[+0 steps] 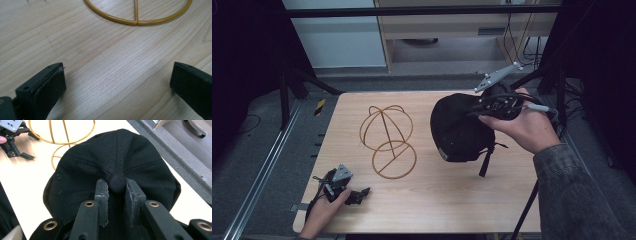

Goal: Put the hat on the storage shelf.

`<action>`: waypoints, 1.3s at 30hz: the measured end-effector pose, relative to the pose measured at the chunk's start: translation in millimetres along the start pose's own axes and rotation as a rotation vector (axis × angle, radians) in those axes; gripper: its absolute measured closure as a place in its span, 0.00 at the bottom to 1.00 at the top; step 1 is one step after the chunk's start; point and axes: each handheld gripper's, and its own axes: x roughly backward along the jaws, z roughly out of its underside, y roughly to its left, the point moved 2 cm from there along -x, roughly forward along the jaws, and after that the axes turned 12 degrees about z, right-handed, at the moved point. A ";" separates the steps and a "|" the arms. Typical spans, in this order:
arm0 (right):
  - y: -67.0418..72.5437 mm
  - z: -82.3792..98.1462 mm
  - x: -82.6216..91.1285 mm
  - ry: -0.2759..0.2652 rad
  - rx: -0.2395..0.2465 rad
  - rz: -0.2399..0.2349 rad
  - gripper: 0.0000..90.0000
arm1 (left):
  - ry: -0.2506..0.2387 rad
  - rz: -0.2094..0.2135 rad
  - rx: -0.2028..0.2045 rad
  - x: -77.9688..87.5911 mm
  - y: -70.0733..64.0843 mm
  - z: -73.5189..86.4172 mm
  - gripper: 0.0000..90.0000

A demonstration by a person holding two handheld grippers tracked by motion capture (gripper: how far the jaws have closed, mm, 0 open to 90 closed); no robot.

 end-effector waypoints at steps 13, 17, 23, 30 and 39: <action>10.7 -21.2 7.3 0.062 0.057 0.001 0.82 | -0.001 0.002 0.000 0.0 0.0 0.0 0.00; 13.6 -26.9 8.8 0.052 0.061 0.004 0.82 | -0.001 0.002 -0.001 -0.1 0.0 0.0 0.00; 22.2 -41.7 15.9 0.013 0.089 0.006 0.82 | 0.000 0.001 -0.001 0.0 0.0 0.0 0.00; 34.8 -62.5 24.2 -0.018 0.130 -0.001 0.82 | -0.003 0.001 0.001 -0.1 0.0 0.1 0.00; 53.4 -89.4 20.8 -0.060 0.174 -0.013 0.82 | -0.002 0.001 -0.001 0.0 -0.1 0.1 0.00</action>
